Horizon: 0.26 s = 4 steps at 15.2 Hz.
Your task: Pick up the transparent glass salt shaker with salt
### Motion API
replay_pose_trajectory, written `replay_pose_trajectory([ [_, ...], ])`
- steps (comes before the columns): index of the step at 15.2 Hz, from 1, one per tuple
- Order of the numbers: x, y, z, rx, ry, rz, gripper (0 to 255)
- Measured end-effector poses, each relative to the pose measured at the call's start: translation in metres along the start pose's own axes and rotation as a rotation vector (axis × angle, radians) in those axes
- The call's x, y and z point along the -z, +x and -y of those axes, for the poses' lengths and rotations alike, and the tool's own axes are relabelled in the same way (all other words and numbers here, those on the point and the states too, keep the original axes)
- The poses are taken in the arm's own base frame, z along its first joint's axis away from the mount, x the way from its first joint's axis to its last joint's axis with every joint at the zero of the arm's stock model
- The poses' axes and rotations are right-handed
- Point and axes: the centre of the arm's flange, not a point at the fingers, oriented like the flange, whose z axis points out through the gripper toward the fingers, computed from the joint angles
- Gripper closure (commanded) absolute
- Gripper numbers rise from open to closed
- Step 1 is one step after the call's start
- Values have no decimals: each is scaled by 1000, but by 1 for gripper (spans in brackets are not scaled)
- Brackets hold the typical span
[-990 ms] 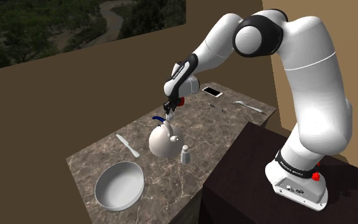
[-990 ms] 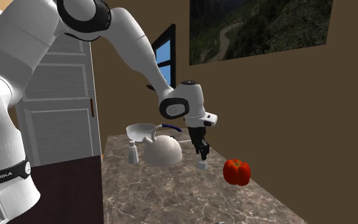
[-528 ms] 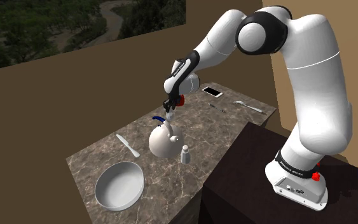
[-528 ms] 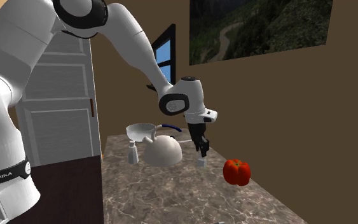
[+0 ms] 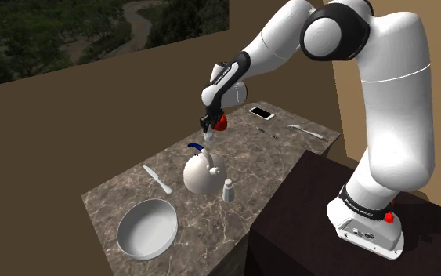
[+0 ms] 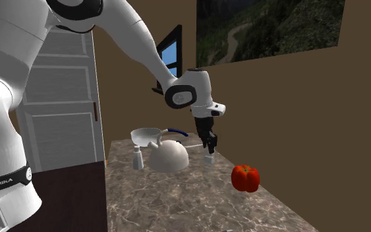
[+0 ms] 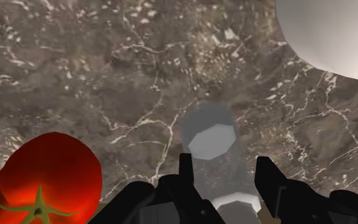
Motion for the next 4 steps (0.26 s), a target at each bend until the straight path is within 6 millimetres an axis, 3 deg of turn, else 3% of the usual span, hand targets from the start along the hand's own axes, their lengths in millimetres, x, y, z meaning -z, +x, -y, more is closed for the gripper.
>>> replay_pose_trajectory([
  [4,19,5,2,0,0,0,255],
])
